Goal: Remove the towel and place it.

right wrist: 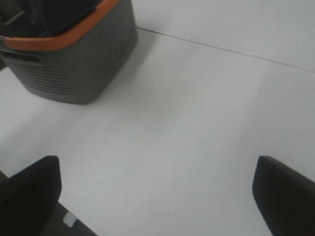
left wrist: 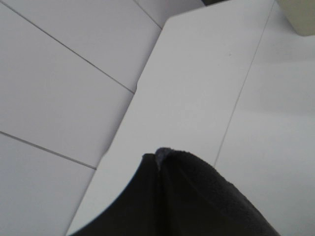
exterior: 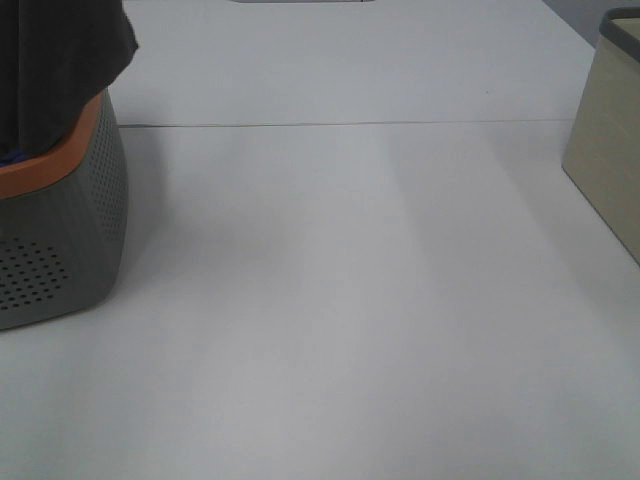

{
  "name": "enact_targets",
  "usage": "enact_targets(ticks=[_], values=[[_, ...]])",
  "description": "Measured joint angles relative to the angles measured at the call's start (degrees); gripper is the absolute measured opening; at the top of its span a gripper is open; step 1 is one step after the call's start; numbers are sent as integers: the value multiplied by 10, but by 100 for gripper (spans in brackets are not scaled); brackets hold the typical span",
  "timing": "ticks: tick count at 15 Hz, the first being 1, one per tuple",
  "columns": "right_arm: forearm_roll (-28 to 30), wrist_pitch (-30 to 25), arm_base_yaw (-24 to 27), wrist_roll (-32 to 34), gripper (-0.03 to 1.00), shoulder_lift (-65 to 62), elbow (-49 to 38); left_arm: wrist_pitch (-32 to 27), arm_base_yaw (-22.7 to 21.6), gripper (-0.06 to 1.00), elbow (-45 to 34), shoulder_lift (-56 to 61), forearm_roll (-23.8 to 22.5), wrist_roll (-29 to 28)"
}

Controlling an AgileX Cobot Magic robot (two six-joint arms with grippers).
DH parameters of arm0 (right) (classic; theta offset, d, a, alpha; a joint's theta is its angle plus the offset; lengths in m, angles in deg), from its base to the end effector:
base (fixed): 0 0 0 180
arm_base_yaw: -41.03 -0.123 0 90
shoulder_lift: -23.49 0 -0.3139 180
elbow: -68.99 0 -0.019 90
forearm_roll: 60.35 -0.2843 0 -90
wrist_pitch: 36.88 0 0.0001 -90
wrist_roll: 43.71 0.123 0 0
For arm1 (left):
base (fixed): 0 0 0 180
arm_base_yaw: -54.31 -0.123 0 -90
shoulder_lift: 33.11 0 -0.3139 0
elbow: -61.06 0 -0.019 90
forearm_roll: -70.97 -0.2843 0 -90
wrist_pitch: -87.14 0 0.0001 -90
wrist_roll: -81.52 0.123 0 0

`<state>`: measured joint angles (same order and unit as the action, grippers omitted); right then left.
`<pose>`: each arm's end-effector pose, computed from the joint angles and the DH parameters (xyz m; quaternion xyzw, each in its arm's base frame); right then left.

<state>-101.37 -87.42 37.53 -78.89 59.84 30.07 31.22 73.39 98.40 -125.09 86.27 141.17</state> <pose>0.1070 0.0690 0.3502 -0.2053 0.8116 0.2128 0.5038 0.3170 -0.1381 0.5764 0.5178 0.6289 0.0708 0.5756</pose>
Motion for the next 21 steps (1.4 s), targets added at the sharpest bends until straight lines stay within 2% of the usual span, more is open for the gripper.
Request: enact_targets(ticks=[1,2,5,9,13,16,18,21], values=[[-63,5,0,-36,95,36,7,14,19,0,4,0,5,10],[-168,18,0,-99,95,97,10,19,62,0,6,-2,15,56],[-252,19,0,-181,95,165,10,19,113,0,6,-14,23,115],[-326,21,0,-307,95,238,10,21,160,0,6,-30,34,134],[-406,16,0,-428,94,285,10,42,183,0,6,-52,53,134],[-437,23,0,-513,94,336,10,55,197,0,6,-73,58,134],[-465,21,0,-546,94,355,10,64,199,0,6,-80,58,138],[-485,-7,0,-557,92,372,10,79,202,0,6,-87,62,139]])
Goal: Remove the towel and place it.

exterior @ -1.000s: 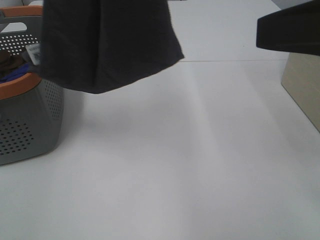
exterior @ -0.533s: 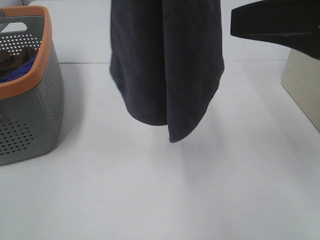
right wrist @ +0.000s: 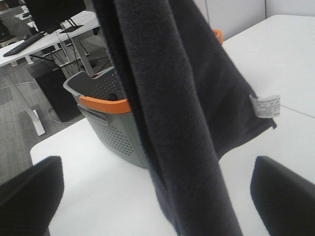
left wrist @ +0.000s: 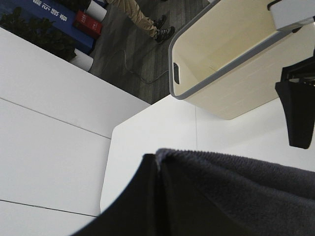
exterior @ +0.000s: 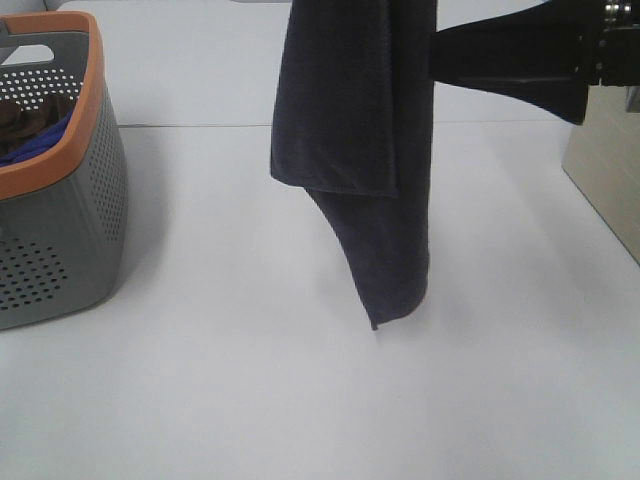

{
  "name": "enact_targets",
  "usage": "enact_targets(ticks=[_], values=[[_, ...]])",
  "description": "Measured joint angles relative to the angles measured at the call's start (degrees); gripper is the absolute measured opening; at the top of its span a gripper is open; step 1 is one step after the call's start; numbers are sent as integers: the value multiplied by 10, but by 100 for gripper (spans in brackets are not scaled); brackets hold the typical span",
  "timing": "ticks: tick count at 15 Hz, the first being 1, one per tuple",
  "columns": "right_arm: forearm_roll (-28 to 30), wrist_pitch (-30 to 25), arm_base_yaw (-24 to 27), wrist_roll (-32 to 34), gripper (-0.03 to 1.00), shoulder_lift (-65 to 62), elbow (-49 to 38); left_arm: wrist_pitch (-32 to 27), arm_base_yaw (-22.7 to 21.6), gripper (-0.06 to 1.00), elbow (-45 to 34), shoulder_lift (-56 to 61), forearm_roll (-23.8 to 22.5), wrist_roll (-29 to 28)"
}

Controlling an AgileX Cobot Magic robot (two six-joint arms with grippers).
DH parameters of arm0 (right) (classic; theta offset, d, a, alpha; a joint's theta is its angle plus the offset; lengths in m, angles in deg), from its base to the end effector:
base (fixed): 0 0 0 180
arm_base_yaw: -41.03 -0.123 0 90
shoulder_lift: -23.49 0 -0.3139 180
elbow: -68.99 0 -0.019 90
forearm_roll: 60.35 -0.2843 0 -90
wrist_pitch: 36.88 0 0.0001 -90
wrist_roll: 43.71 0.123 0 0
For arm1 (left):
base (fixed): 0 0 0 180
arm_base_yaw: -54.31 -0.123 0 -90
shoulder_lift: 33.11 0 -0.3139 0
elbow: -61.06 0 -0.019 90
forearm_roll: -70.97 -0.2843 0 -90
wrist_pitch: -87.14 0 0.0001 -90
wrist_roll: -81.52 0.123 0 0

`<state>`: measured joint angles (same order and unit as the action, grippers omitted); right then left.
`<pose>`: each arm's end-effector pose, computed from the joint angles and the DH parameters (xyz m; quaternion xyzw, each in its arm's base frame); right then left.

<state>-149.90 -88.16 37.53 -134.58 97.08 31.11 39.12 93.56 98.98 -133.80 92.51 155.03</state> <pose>0.2478 0.1114 0.3089 -0.2748 0.7361 0.3671 0.4979 0.2996 -0.2882 0.5404 0.6601 0.4677 -0.0128 0.5877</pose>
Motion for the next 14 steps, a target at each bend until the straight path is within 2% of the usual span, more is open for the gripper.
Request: enact_targets(ticks=[6,10,14], values=[[-12,-55,0,-3,91,0,0,12,0,0,0,-7,1,0],[-37,-46,0,-55,90,7,0,12,0,0,0,-9,7,0],[-46,-49,-1,-77,87,33,0,12,0,0,0,-9,14,0]])
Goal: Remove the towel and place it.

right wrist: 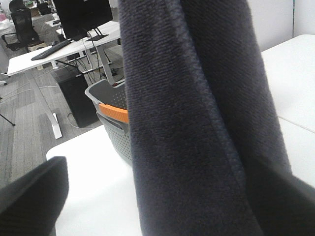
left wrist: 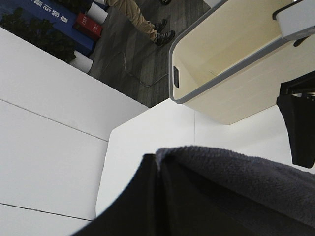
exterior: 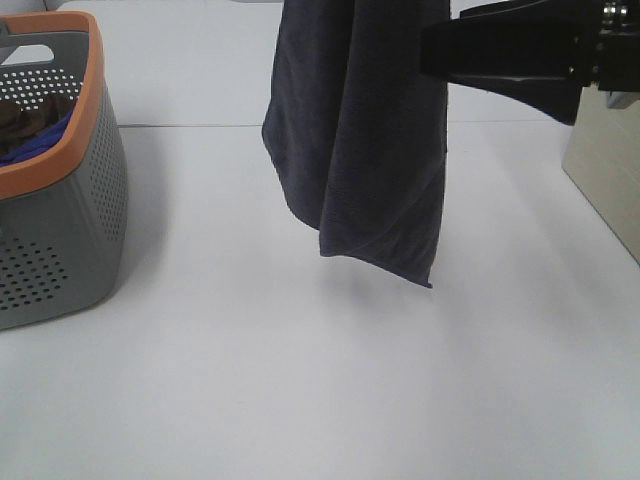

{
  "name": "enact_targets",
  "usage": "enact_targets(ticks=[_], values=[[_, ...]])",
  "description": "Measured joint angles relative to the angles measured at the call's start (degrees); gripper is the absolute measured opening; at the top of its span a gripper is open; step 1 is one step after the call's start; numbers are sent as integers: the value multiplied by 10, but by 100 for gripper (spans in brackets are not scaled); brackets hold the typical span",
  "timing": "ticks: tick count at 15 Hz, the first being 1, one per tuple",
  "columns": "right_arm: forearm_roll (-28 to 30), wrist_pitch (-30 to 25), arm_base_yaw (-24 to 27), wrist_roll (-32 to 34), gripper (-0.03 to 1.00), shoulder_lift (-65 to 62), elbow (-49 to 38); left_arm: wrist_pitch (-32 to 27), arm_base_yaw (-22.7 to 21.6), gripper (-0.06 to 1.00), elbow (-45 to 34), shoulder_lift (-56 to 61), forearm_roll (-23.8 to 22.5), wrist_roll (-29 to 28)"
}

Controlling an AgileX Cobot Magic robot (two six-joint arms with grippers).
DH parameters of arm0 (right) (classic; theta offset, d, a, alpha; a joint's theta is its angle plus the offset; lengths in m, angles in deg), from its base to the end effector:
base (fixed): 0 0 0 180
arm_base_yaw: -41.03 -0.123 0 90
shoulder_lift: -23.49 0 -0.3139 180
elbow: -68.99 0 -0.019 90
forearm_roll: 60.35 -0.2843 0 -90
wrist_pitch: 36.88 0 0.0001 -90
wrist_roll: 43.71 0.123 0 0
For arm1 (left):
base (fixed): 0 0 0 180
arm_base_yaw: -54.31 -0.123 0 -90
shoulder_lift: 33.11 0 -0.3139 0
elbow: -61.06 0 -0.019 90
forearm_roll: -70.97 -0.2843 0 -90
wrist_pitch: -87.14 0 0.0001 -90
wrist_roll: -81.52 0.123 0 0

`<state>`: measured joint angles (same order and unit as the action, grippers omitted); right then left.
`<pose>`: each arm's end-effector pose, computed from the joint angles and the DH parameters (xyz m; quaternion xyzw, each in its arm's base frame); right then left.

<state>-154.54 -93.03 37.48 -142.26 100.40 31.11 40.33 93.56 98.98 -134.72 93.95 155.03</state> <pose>0.2534 0.1179 0.3049 -0.3023 0.7056 0.3918 0.5072 0.3043 -0.2939 0.5367 0.6543 0.4702 -0.0238 0.5918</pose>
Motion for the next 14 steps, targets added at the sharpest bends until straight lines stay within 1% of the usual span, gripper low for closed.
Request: enact_targets(ticks=[1,2,3,5,6,10,12,14], values=[[-4,1,-13,-6,87,2,0,1,0,0,0,0,0,0],[-5,22,-58,-28,86,2,0,2,0,0,0,0,0,0],[-6,60,-88,-41,85,2,0,2,0,0,0,0,0,0],[-7,151,-135,-54,84,2,0,2,0,0,0,0,0,0],[-7,176,-146,-56,84,2,0,2,0,0,0,0,0,0],[-5,214,-151,-54,82,2,0,2,0,0,0,0,0,0],[10,249,-151,-42,82,2,0,2,0,0,0,0,0,0],[41,259,-151,-20,82,0,0,2,0,0,0,0,-5,0]])
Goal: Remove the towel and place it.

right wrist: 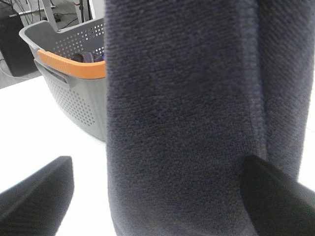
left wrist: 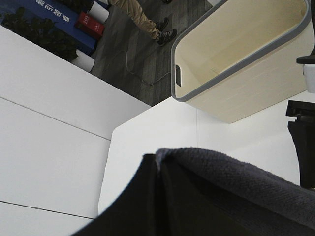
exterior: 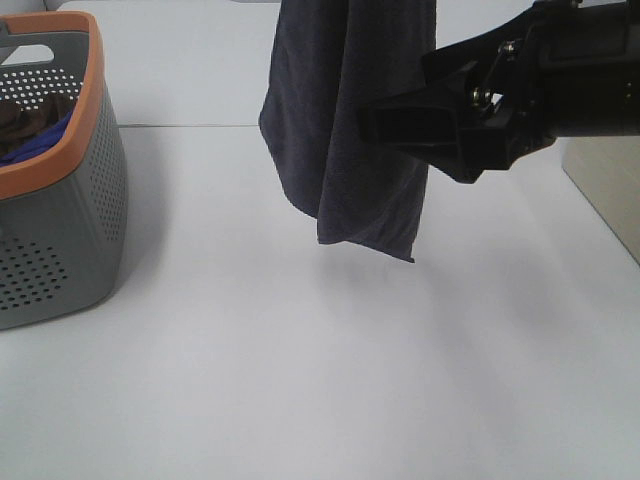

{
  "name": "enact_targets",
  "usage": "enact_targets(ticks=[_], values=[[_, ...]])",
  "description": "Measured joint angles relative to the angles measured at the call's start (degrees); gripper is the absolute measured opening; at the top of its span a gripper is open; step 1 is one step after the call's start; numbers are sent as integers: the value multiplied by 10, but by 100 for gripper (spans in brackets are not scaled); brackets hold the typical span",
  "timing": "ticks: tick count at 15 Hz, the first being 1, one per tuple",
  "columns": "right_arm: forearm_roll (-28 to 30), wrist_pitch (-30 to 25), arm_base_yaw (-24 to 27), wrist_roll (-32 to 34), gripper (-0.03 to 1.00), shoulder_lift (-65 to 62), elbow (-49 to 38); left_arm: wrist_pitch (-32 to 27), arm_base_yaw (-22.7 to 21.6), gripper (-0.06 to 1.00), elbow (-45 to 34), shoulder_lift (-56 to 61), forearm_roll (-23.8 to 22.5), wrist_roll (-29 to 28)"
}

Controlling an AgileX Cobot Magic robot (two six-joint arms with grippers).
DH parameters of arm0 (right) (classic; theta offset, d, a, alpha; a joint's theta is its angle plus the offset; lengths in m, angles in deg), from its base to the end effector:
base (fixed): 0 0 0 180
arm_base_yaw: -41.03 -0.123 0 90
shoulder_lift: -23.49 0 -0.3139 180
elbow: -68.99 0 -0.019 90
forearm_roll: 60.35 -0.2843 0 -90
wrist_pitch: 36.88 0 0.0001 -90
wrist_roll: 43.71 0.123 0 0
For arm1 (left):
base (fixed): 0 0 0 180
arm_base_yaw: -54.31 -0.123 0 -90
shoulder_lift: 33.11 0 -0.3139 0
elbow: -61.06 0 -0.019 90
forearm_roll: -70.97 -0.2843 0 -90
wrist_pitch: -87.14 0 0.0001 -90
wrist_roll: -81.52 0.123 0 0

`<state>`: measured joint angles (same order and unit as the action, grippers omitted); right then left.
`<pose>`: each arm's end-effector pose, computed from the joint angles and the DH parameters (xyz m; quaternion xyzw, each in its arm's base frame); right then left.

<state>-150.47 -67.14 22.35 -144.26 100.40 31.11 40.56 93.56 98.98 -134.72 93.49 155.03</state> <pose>0.2562 0.1521 0.2824 -0.3404 0.7515 0.2568 0.5035 0.3051 -0.2935 0.5369 0.6540 0.4697 -0.0194 0.5926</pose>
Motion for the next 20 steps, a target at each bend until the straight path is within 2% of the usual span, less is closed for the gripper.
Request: enact_targets(ticks=[2,4,7,9,12,15,17,20], values=[[15,14,0,12,81,-8,0,0,0,0,0,0,-1,0],[-2,10,0,-2,80,-1,0,0,0,0,0,0,-1,0],[-60,-39,0,-54,79,41,18,1,0,0,0,0,-1,0],[-72,-83,0,-67,78,59,26,1,0,0,0,0,-6,0],[-42,-141,0,-30,75,60,26,1,0,0,0,-9,-22,1],[12,-162,0,23,72,60,26,1,0,0,0,-21,-25,1],[41,-162,0,40,69,62,26,1,0,0,0,-22,-25,1],[42,-145,0,42,62,104,26,1,0,0,0,-22,-25,1]])
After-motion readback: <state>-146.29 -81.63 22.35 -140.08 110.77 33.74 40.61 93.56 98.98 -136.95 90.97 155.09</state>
